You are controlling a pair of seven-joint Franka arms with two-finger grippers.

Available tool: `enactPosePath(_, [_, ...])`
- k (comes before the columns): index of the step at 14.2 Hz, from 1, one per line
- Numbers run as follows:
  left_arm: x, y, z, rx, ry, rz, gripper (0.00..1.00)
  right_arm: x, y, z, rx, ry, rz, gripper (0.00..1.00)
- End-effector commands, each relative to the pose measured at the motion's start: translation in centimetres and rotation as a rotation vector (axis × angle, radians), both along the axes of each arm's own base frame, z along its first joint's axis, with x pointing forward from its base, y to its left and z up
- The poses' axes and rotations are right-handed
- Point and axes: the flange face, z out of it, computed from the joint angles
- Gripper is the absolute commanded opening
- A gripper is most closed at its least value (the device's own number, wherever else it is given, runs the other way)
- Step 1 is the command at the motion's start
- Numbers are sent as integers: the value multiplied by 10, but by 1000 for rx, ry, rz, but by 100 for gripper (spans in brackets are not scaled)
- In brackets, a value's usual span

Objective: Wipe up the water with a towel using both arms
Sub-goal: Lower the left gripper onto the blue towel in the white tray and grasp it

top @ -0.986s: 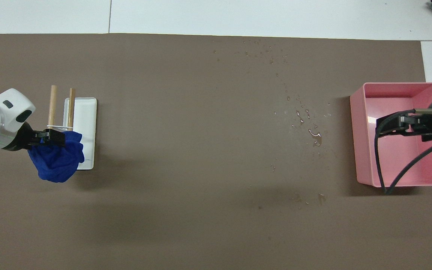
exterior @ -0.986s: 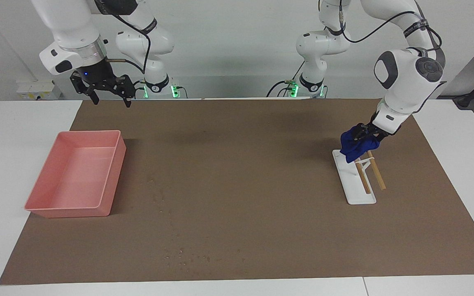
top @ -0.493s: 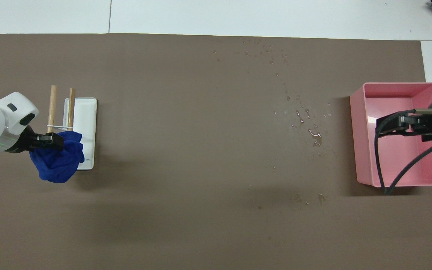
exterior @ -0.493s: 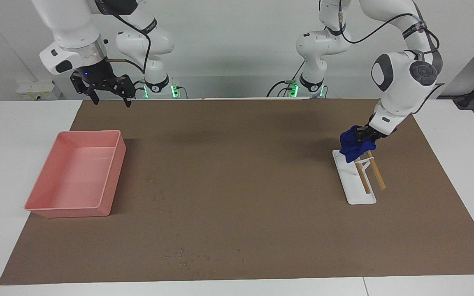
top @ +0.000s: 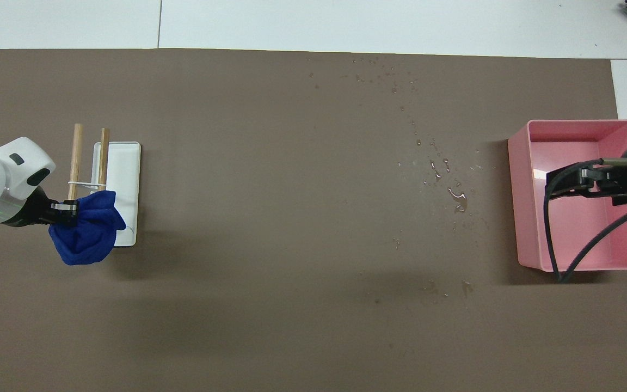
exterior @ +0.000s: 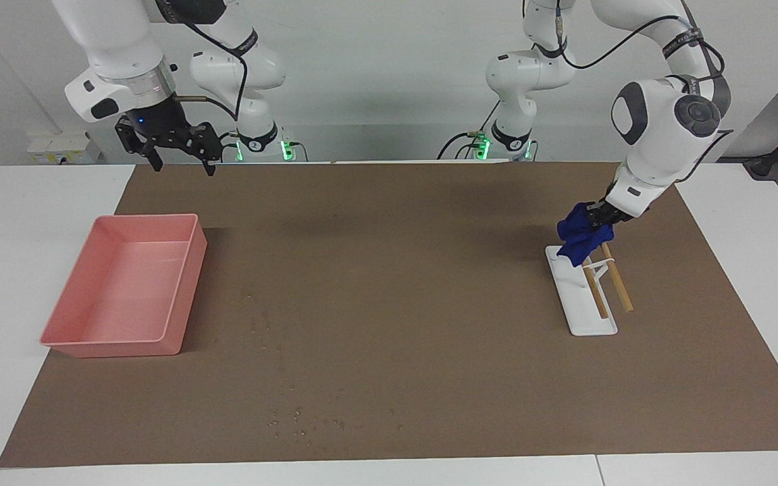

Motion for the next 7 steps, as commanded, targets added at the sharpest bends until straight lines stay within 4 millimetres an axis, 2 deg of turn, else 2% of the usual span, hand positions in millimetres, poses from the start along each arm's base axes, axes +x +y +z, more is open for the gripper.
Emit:
enactPosePath(1, [8,-6,31,15,14,34,0,-7,2,1,-6,-2,19,100])
enactPosePath(4, [13,-25,53,22,-7,150,0,-7,5,1,-7,-4,-1,100])
enactPosePath(7, [17,-75,60,19,-34,338,0,-5,14,2,36,-20,-95,100])
